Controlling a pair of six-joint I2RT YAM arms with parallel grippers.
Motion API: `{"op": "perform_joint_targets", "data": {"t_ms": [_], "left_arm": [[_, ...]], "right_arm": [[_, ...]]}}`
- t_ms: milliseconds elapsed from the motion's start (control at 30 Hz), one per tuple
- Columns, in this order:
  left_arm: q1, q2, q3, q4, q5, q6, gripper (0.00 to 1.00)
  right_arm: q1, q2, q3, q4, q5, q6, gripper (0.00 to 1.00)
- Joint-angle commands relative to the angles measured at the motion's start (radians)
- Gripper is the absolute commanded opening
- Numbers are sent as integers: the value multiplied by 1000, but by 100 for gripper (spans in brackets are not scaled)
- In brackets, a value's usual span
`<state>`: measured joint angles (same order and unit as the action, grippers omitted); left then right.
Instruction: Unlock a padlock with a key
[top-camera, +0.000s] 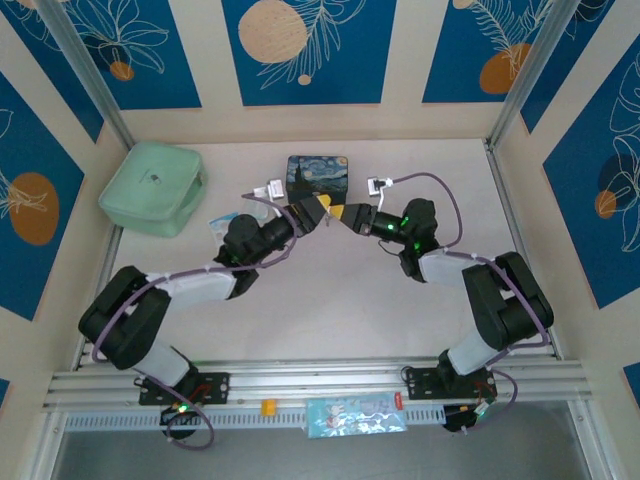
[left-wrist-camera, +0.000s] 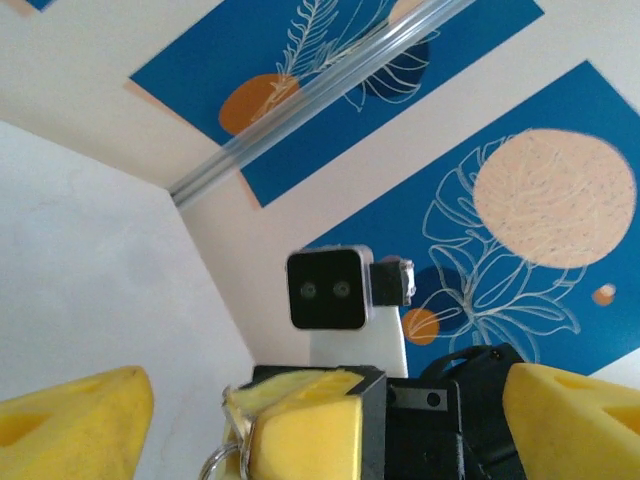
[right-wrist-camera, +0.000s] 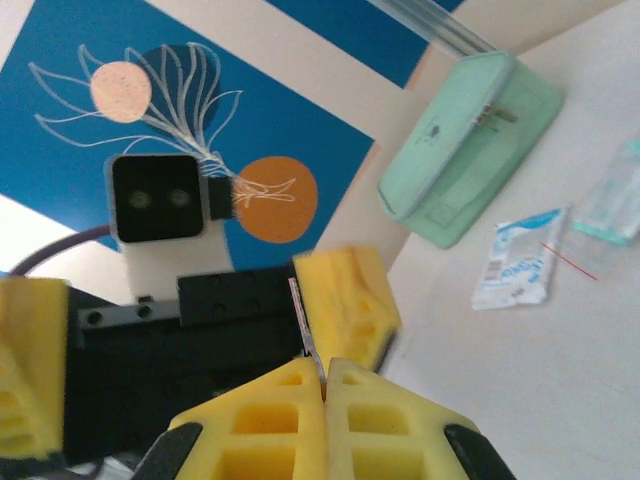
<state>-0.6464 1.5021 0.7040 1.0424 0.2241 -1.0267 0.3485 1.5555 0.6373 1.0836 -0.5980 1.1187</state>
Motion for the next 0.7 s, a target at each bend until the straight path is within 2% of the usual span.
{"op": "perform_joint_targets", "data": {"t_ms": [0, 133, 200, 433, 667], "left_arm": [[67, -92, 33, -174, -7, 107, 100], [121, -150, 89, -505, -46, 239, 100], [144, -155, 97, -588, -58, 278, 100], [231, -116, 46, -668, -83, 276, 100], [233, -24, 67, -697, -60, 276, 100]], "right_arm": [[-31, -81, -45, -109, 32, -63, 0], [-84, -186, -93, -297, 40, -153, 0], [-114, -238, -112, -386, 41, -197, 0], [-241, -421, -156, -709, 76, -347, 0], [-397, -525, -202, -864, 78, -430, 0]]}}
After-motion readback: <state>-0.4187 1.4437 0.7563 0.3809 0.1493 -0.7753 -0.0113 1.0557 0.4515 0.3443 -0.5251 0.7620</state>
